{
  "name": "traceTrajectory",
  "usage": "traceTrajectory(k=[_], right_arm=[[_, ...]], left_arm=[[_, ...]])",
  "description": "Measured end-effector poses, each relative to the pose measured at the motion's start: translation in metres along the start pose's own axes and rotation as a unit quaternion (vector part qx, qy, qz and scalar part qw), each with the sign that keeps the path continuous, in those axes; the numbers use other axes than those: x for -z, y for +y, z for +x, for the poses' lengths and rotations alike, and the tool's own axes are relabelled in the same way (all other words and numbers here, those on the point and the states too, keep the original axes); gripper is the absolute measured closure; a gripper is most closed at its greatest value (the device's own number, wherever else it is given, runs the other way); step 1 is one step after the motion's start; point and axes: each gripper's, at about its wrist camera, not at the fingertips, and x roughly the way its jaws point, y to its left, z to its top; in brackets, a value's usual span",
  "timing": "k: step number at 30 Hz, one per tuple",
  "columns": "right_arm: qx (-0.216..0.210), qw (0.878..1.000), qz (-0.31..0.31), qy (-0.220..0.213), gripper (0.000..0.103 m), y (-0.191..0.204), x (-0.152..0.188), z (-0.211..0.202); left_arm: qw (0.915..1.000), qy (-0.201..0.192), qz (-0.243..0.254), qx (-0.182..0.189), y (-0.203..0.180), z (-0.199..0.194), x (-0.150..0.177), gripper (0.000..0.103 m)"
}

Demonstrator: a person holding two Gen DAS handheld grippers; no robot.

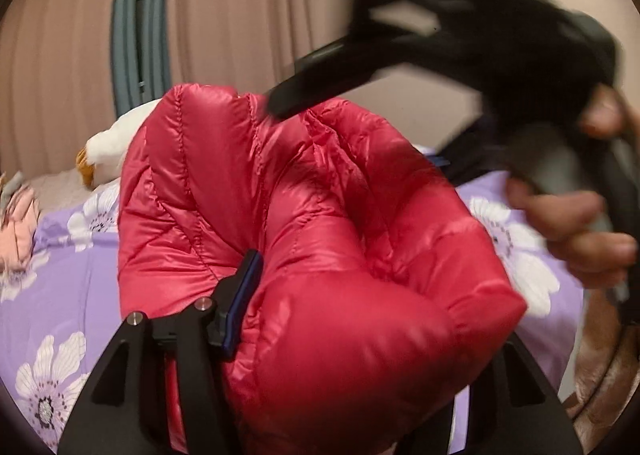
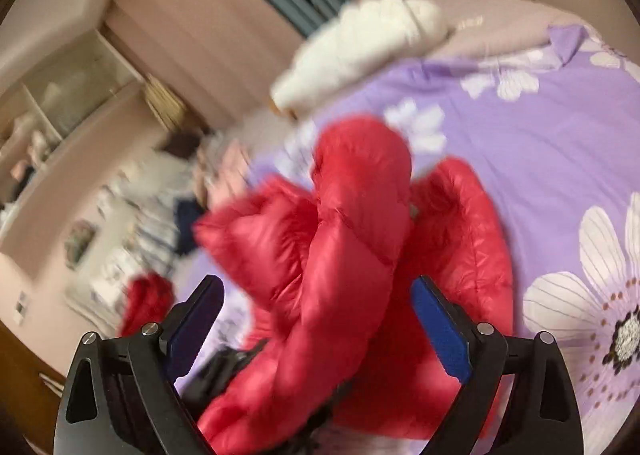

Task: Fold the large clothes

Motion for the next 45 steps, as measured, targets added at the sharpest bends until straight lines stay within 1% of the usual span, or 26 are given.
traceTrajectory(k=[2, 4, 6, 7, 8, 9, 10, 11, 12, 14, 16, 18, 21, 26, 29, 30, 33, 35, 45], right_arm=[[-0.018, 0.999, 0.026, 0.037, 0.009, -0.009, 0.0, 0.014], [-0.035, 0.998, 0.02, 0.055, 0.009, -0.006, 0.004, 0.019], [-0.011, 0.999, -0.015, 0.044, 0.009, 0.004, 0.006, 0.023], [-0.002, 0.999, -0.032, 0.032, 0.013, 0.009, 0.01, 0.02], [0.0, 0.999, -0.042, 0.021, 0.033, 0.009, 0.009, 0.021], [-0.009, 1.0, -0.025, 0.017, 0.047, 0.002, 0.009, 0.022], [-0.019, 1.0, -0.003, 0.018, 0.05, -0.004, 0.006, 0.021], [-0.028, 0.999, 0.014, 0.018, 0.056, -0.011, 0.001, 0.022], [-0.031, 0.999, 0.016, 0.018, 0.059, -0.015, 0.001, 0.023], [-0.026, 1.0, -0.001, 0.014, 0.06, -0.014, 0.0, 0.018], [-0.027, 1.0, -0.003, 0.01, 0.061, -0.015, 0.003, 0.013], [-0.038, 0.999, 0.007, 0.009, 0.061, -0.022, 0.002, 0.013], [-0.059, 0.998, 0.026, 0.008, 0.061, -0.03, -0.001, 0.019], [-0.059, 0.998, 0.027, 0.008, 0.06, -0.029, -0.002, 0.022], [-0.066, 0.997, 0.038, 0.005, 0.06, -0.033, -0.002, 0.02], [-0.067, 0.996, 0.049, 0.013, 0.061, -0.035, -0.002, 0.02], [-0.068, 0.996, 0.056, 0.008, 0.061, -0.039, -0.002, 0.016], [-0.068, 0.996, 0.06, 0.005, 0.06, -0.039, -0.001, 0.015], [-0.066, 0.995, 0.075, -0.003, 0.06, -0.041, 0.002, 0.013]], left_arm=[[0.9999, 0.006, 0.008, 0.007, 0.003, 0.0, 0.002, 0.049], [0.9998, 0.008, -0.004, 0.015, 0.011, 0.0, 0.001, 0.049], [0.9992, 0.014, -0.024, 0.031, 0.016, 0.0, -0.001, 0.049], [0.9986, 0.017, -0.032, 0.038, 0.02, -0.001, -0.003, 0.049], [0.9983, 0.018, -0.037, 0.041, 0.024, -0.002, -0.004, 0.049], [0.9983, 0.018, -0.039, 0.04, 0.026, -0.003, -0.004, 0.049], [0.9981, 0.02, -0.041, 0.041, 0.028, -0.003, -0.005, 0.049], [0.998, 0.02, -0.041, 0.043, 0.028, -0.004, -0.005, 0.049], [0.9981, 0.02, -0.04, 0.043, 0.026, -0.005, -0.005, 0.049], [0.9983, 0.02, -0.038, 0.04, 0.024, -0.008, -0.006, 0.049], [0.9986, 0.019, -0.035, 0.034, 0.02, -0.012, -0.007, 0.047], [0.9986, 0.026, -0.035, 0.031, 0.014, -0.015, -0.011, 0.047], [0.9971, 0.035, -0.054, 0.041, 0.012, -0.02, -0.01, 0.046], [0.9962, 0.044, -0.062, 0.043, 0.007, -0.027, -0.007, 0.045], [0.9942, 0.051, -0.076, 0.056, 0.004, -0.038, -0.01, 0.045], [0.9932, 0.053, -0.083, 0.062, 0.005, -0.041, -0.01, 0.045], [0.9892, 0.059, -0.106, 0.083, 0.009, -0.053, -0.015, 0.045], [0.9876, 0.062, -0.112, 0.091, 0.009, -0.059, -0.018, 0.045], [0.9863, 0.061, -0.115, 0.102, -0.002, -0.084, -0.025, 0.045]])
